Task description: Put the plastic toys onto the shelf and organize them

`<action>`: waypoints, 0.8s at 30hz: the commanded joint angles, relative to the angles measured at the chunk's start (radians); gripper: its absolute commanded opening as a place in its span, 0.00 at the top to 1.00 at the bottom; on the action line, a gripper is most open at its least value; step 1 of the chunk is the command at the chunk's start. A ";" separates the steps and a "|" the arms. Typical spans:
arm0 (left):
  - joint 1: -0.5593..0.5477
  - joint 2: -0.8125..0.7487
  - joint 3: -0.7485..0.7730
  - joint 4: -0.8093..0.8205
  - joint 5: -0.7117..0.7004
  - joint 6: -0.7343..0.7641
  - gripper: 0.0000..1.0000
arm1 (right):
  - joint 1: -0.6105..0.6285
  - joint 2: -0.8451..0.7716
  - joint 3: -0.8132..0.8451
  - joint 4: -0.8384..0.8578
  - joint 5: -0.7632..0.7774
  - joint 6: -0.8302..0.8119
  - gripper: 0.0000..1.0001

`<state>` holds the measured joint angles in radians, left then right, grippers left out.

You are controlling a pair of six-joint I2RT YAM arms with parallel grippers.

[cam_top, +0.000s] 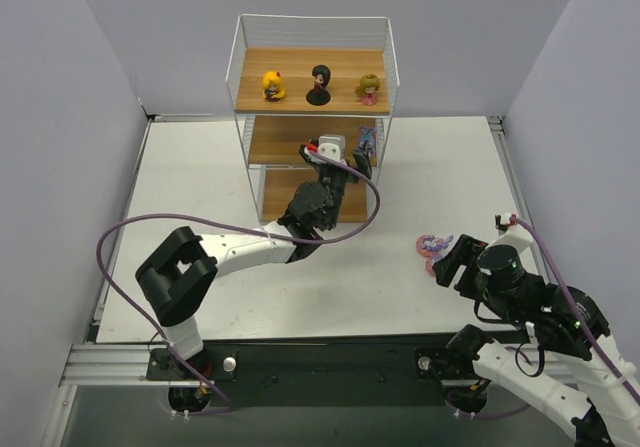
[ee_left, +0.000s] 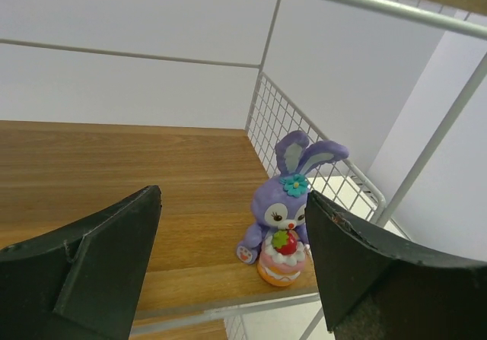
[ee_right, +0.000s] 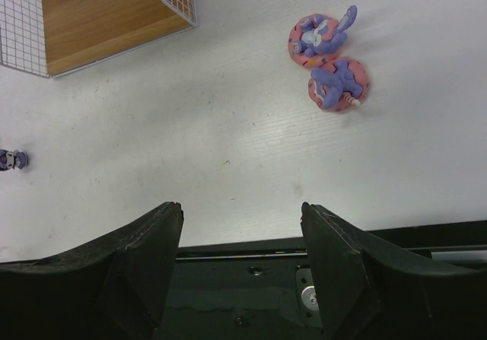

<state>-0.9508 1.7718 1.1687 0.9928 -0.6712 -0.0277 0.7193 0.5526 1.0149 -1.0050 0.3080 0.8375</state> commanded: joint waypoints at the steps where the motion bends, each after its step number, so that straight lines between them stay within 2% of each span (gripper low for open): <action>1: -0.017 -0.135 -0.055 0.058 -0.007 0.018 0.14 | -0.004 0.024 0.011 -0.021 0.042 0.006 0.35; 5: -0.045 -0.261 -0.110 -0.014 0.012 0.015 0.14 | -0.009 0.081 0.017 -0.023 0.046 -0.002 0.35; 8: -0.052 -0.380 -0.152 -0.184 0.025 -0.049 0.13 | -0.024 0.142 0.019 -0.021 0.049 0.009 0.36; 9: -0.052 -0.412 -0.159 -0.315 0.031 -0.107 0.03 | -0.041 0.161 0.021 -0.021 0.049 0.009 0.36; 11: -0.048 -0.501 -0.175 -0.454 0.070 -0.191 0.03 | -0.076 0.214 0.019 -0.021 0.042 0.014 0.37; 12: -0.048 -0.553 -0.181 -0.588 0.090 -0.214 0.03 | -0.131 0.228 0.016 -0.021 0.027 0.011 0.39; 15: -0.037 -0.645 -0.227 -0.789 0.126 -0.314 0.03 | -0.243 0.276 -0.012 -0.004 -0.041 -0.023 0.44; 16: -0.034 -0.667 -0.243 -0.828 0.130 -0.340 0.03 | -0.318 0.292 -0.021 0.014 -0.058 -0.050 0.45; 19: -0.019 -0.739 -0.306 -0.921 0.174 -0.399 0.03 | -0.443 0.328 -0.065 0.080 -0.124 -0.124 0.52; 21: -0.010 -0.776 -0.337 -0.971 0.189 -0.420 0.03 | -0.480 0.352 -0.093 0.129 -0.183 -0.181 0.59; 24: 0.004 -0.801 -0.360 -1.040 0.235 -0.449 0.03 | -0.506 0.420 -0.095 0.203 -0.268 -0.264 0.63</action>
<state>-0.9646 1.0119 0.8299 0.1349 -0.5133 -0.3916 0.2443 0.9058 0.9298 -0.8978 0.1688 0.7128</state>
